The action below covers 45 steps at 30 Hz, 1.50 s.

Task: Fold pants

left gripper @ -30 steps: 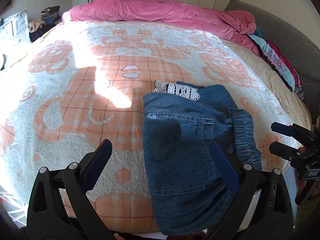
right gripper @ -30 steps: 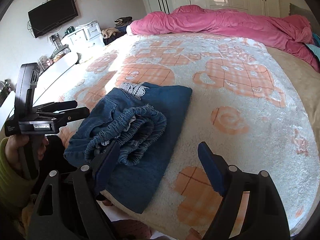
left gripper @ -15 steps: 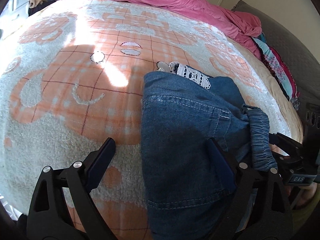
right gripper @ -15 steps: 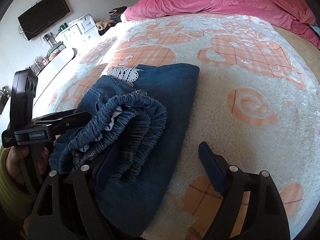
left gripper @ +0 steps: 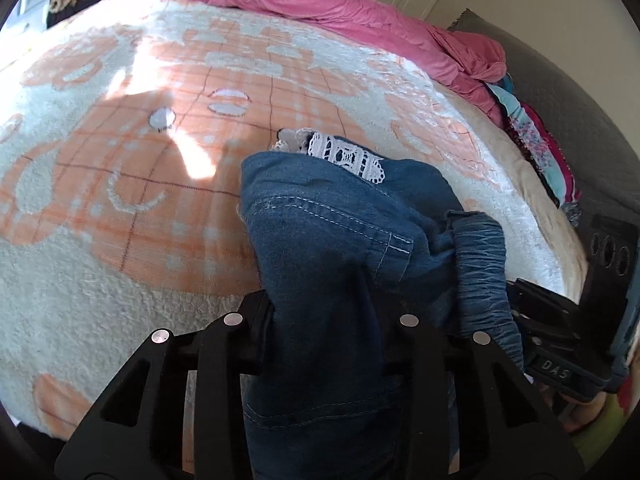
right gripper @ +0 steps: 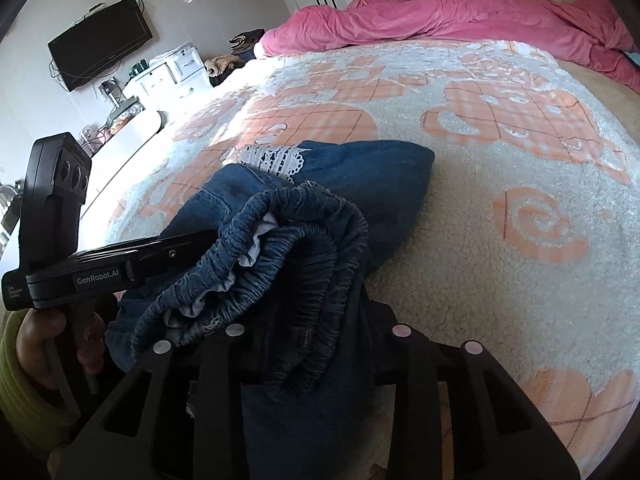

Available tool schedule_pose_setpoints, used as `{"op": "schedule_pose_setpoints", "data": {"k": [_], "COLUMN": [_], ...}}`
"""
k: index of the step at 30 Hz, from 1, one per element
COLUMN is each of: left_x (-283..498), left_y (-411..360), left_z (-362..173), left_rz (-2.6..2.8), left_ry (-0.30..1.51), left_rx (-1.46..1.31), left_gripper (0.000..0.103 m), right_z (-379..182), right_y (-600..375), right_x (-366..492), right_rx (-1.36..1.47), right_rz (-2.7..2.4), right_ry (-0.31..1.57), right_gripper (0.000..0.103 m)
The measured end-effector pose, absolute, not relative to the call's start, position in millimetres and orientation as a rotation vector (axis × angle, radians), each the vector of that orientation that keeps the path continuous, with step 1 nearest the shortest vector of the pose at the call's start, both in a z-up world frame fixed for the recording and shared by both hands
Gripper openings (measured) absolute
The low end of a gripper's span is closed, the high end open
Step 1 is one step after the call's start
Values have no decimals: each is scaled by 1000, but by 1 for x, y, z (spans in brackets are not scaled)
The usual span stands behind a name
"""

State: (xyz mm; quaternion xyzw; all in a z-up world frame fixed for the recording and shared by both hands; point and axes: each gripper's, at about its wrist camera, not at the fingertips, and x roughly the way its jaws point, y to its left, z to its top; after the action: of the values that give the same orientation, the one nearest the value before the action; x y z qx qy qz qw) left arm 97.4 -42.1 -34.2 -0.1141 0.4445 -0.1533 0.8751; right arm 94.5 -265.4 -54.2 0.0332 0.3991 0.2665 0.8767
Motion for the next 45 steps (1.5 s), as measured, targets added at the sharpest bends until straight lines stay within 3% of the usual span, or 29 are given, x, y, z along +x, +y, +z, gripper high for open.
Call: {"op": "schedule_pose_setpoints", "data": {"k": [18, 33, 36, 41, 44, 45], "left_x": [148, 194, 195, 196, 198, 199], "left_y": [-32, -36, -32, -26, -21, -19], "left_z": [15, -7, -14, -25, -33, -37], "left_rz": [-308, -280, -273, -246, -224, -224], "left_ry": [855, 903, 913, 935, 952, 959], "left_rx": [-233, -192, -203, -196, -209, -214], "left_gripper": [24, 25, 31, 52, 66, 66], "right_z": [14, -10, -19, -39, -53, -56], "right_y": [-240, -242, -247, -257, -257, -258], "right_x": [142, 202, 205, 211, 214, 215], "right_rx": [-28, 6, 8, 18, -33, -20], "right_rz": [573, 533, 508, 448, 377, 374], "right_ry": [646, 712, 737, 808, 847, 858], "right_gripper": [20, 20, 20, 22, 39, 40]}}
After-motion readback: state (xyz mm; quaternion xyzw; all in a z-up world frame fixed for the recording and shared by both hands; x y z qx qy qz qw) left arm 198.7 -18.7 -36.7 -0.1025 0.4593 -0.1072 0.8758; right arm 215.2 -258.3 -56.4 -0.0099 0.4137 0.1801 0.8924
